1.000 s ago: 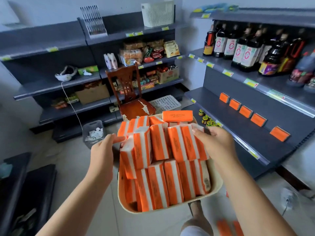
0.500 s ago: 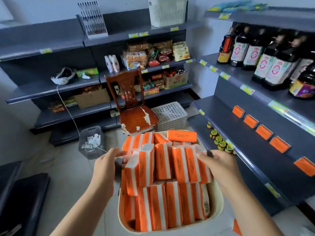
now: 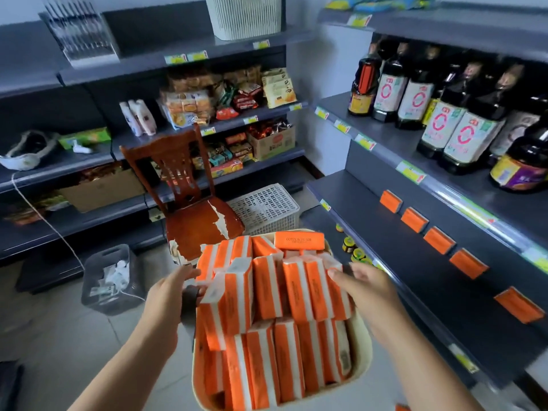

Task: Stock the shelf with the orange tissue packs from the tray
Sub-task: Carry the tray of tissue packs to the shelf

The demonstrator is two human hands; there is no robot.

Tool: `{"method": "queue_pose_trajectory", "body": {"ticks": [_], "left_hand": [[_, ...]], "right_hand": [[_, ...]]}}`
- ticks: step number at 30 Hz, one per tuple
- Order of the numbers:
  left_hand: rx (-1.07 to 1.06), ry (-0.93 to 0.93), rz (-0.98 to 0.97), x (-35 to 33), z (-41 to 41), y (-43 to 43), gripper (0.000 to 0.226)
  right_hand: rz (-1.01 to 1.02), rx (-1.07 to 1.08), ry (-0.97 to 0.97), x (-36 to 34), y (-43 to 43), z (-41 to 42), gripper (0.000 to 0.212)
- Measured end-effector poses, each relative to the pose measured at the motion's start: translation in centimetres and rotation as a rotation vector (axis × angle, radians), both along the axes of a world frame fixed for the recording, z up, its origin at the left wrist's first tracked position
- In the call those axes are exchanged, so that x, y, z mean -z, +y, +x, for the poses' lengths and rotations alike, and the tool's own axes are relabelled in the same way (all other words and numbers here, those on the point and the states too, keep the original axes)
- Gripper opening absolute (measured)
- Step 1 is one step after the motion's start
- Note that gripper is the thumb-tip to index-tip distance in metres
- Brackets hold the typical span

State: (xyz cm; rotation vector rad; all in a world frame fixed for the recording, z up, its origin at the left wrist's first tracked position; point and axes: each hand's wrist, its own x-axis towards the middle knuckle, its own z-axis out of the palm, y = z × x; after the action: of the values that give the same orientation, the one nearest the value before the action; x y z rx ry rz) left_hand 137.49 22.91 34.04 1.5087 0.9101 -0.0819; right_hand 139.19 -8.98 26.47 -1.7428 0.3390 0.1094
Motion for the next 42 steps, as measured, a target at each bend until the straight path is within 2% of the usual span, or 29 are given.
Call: {"method": "queue_pose_trajectory", "body": {"ticks": [4,8,14,16,18,23,29,31,42], "left_hand": [[-0.017,0.046,0.016,1.0,5.9,-2.9,0.023],[-0.054,0.051,0.024,2.5,12.4,-6.3,0.025],[-0.108,0.054,0.095,3.4,19.2,-9.9,0.023],[-0.122,0.029,0.116,3.3,21.4,-10.5,0.024],[-0.144,-0.022,0.126,3.3,23.6,-11.1,0.029],[-0.108,-0.065,0.152,3.9,30.1,-12.3,0.037],[0.007,-0.018,0.163,5.6,37.9,-10.8,0.067],[0.017,0.009,0.160,6.4,40.6,-10.1,0.068],[-0.001,0.090,0.122,10.5,52.8,-8.3,0.056]], "right_hand": [[0.028,0.001,-0.005,1.0,-2.1,5.1,0.056],[-0.007,-0.092,-0.057,2.0,-5.2,12.0,0.031],[0.020,-0.231,-0.056,1.9,-9.8,20.9,0.017],[0.045,-0.219,-0.042,1.7,-11.1,23.7,0.024],[0.066,-0.218,-0.040,1.6,-12.1,26.4,0.020],[0.064,-0.202,-0.055,1.6,-12.2,32.8,0.046],[0.075,-0.176,0.051,3.1,-11.7,41.1,0.048],[0.105,-0.163,0.069,3.7,-11.4,43.9,0.051],[0.168,-0.074,0.228,6.4,-7.7,56.2,0.024]]}}
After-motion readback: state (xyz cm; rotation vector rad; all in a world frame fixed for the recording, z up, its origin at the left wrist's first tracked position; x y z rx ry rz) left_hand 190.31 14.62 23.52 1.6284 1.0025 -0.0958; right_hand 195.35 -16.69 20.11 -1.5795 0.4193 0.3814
